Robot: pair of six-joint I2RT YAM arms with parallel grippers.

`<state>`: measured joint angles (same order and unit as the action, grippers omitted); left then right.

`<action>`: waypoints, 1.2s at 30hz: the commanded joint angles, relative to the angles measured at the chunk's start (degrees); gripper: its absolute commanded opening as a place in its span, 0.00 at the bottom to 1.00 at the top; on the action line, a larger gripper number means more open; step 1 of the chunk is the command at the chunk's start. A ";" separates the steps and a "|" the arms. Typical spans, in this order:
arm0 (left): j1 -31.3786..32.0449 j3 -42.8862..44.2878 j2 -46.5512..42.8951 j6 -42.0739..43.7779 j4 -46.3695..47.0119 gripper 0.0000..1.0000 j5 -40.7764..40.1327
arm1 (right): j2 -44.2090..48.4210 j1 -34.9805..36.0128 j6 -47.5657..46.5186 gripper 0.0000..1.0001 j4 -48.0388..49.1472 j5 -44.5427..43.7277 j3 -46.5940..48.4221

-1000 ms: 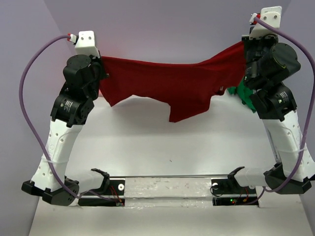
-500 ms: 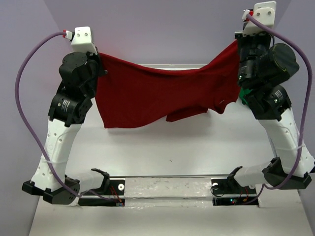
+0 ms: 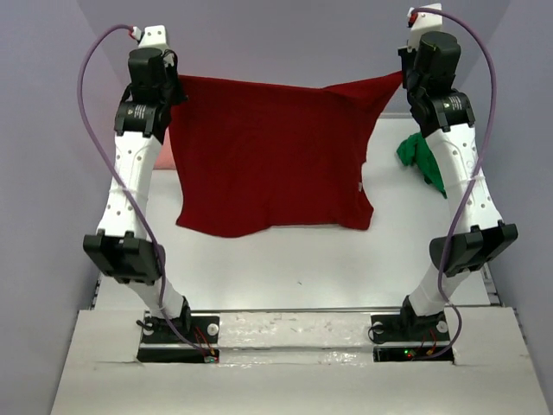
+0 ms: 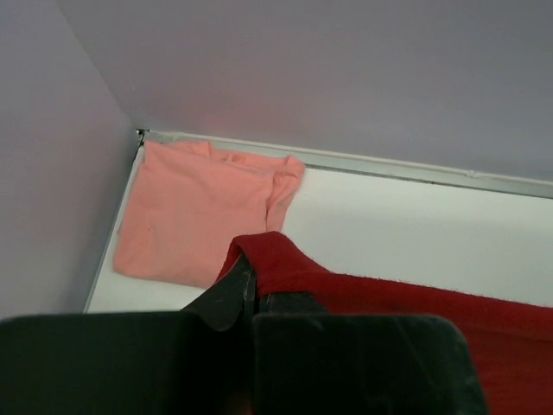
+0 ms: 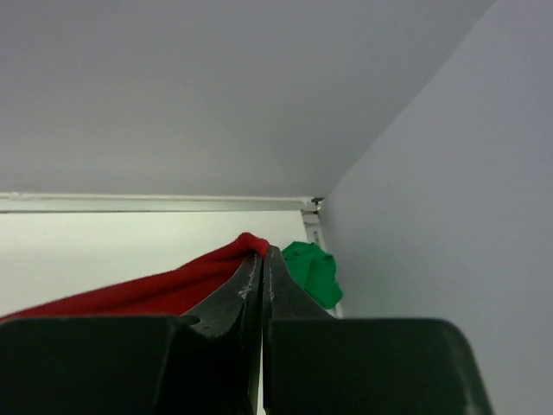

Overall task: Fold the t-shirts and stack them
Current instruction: Flatten the tshirt out

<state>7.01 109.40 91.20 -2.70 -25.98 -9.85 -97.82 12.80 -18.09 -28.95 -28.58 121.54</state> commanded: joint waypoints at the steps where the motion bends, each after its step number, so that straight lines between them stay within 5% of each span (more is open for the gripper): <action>1: -4.63 11.78 8.45 -1.25 -1.88 0.00 6.33 | -1.74 -1.11 5.34 0.00 -1.72 7.03 9.74; 9: -5.07 15.05 13.75 -0.64 0.92 0.00 4.84 | -11.78 -2.16 7.01 0.00 -5.32 9.59 19.61; 17: -4.29 6.98 -2.13 -0.99 4.26 0.00 8.09 | 1.47 1.17 3.24 0.00 -1.82 4.26 12.87; 24: 9.07 1.07 -20.69 1.64 3.66 0.00 -2.71 | 14.49 26.29 -13.54 0.00 8.46 -18.42 4.67; 25: 11.43 1.25 -23.41 1.47 2.26 0.00 -4.64 | 15.72 30.14 -21.73 0.00 13.08 -23.40 3.81; 28: 12.50 1.34 -26.94 1.56 0.49 0.00 -5.00 | 17.31 38.31 -29.85 0.00 20.30 -30.37 2.75; 32: 12.77 1.69 -31.59 1.91 -2.49 0.00 -6.67 | 17.14 45.47 -47.62 0.00 38.74 -36.19 2.40; 36: 12.77 0.64 -32.93 2.26 -2.76 0.00 -7.73 | 16.26 47.23 -51.87 0.00 42.40 -37.34 2.22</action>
<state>19.49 111.11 56.86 -1.76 -27.42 -15.27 -79.88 58.54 -56.62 1.28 -59.64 124.73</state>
